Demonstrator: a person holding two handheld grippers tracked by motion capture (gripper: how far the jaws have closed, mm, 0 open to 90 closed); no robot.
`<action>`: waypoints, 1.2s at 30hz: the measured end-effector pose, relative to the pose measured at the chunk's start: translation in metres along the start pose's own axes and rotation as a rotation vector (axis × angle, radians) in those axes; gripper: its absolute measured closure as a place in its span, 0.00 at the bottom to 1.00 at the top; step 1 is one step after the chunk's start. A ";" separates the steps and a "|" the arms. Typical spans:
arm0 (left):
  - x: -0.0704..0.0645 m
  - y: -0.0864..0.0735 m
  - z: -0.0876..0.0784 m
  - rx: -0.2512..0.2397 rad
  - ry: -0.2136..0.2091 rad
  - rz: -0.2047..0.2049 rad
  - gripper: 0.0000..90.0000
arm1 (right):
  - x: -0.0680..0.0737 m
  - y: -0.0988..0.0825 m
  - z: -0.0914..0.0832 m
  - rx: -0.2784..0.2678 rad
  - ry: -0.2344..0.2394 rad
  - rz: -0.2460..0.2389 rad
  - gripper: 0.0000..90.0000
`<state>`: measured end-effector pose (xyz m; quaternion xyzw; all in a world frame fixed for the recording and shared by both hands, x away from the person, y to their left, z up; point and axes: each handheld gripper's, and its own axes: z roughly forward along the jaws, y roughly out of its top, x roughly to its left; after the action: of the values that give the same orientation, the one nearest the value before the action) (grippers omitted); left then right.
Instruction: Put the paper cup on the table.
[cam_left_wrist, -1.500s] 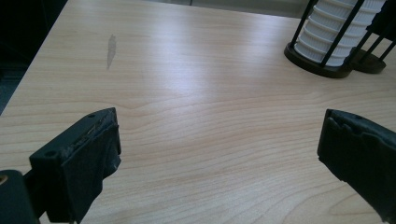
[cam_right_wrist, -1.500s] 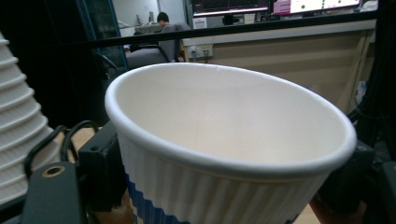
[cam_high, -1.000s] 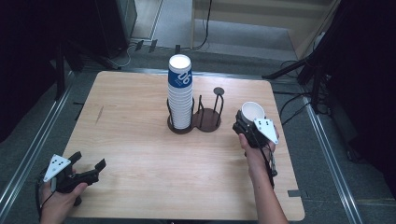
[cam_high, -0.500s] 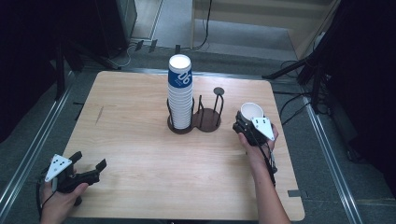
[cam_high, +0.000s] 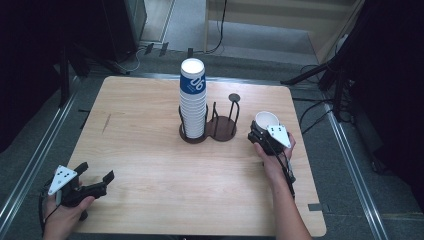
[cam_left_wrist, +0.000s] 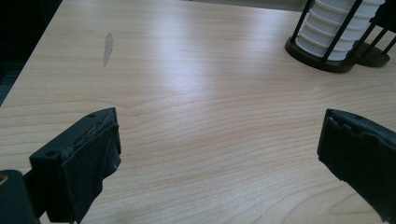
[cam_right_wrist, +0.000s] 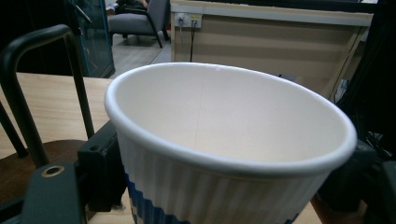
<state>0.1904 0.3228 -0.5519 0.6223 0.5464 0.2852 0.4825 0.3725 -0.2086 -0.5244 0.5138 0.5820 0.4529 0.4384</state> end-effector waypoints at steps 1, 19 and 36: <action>0.000 0.000 0.000 0.000 -0.001 0.000 0.00 | 0.000 -0.001 0.001 0.001 0.000 -0.008 0.21; 0.000 0.000 -0.001 -0.006 -0.006 -0.001 0.00 | 0.001 -0.009 0.010 0.035 0.001 -0.025 0.21; 0.000 0.000 0.000 -0.005 -0.006 0.001 0.00 | 0.001 -0.015 0.012 0.084 0.008 -0.035 0.20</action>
<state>0.1900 0.3232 -0.5520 0.6222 0.5440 0.2848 0.4855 0.3813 -0.2073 -0.5412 0.5196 0.6112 0.4225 0.4219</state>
